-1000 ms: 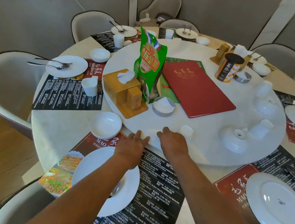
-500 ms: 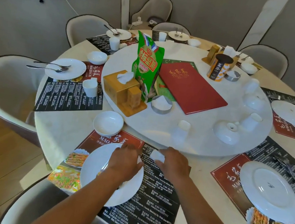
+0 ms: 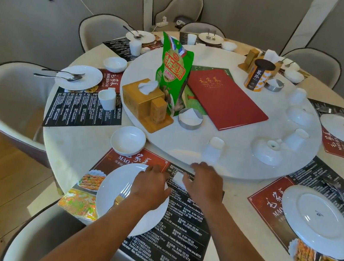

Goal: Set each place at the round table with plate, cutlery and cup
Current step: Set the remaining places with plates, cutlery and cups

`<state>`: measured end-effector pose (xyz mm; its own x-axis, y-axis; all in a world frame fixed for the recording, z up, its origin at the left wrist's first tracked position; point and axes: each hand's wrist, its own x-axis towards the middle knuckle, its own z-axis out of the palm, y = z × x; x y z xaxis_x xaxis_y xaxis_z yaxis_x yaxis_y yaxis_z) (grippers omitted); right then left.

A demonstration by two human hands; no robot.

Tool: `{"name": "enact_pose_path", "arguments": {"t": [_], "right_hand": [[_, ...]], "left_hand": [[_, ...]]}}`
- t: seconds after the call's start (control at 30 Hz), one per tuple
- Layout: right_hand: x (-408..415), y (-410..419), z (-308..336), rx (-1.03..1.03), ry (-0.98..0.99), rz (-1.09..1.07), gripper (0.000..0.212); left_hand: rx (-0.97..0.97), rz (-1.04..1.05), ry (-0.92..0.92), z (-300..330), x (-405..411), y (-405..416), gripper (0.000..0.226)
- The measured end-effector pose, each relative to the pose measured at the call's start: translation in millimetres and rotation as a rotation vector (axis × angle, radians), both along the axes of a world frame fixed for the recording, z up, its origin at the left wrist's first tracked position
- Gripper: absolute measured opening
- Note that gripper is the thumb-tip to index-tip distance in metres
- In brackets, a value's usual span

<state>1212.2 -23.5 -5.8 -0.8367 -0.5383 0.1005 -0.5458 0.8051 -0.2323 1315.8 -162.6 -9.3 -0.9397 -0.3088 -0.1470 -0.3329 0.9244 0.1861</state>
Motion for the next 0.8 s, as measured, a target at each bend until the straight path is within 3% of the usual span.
{"name": "enact_pose_path", "arguments": {"t": [0.1,0.17,0.3,0.4,0.47,0.63,0.8], "right_hand": [[-25,2,15,0.011,0.132,-0.055,0.038],[-44,1,25,0.048,0.158,-0.088,0.053],[-83,-2,38,0.225,0.01,-0.092,0.081],[-103,-5,42,0.303,-0.145,-0.023,0.075],[-110,-4,42,0.308,-0.147,0.008,0.067],[-113,9,45,0.128,-0.205,-0.057,0.062],[-93,40,36,-0.378,-0.551,-0.346,0.076]], "left_hand": [[0.008,0.001,0.033,3,-13,3,0.048],[0.021,0.009,0.052,7,-24,6,0.048],[0.035,-0.019,0.045,15,-53,8,0.05],[0.011,-0.048,0.005,19,-72,6,0.052],[0.01,-0.052,-0.026,20,-82,7,0.052],[0.009,-0.056,-0.072,14,-93,10,0.048],[-0.003,-0.075,-0.071,1,-90,9,0.045]]}}
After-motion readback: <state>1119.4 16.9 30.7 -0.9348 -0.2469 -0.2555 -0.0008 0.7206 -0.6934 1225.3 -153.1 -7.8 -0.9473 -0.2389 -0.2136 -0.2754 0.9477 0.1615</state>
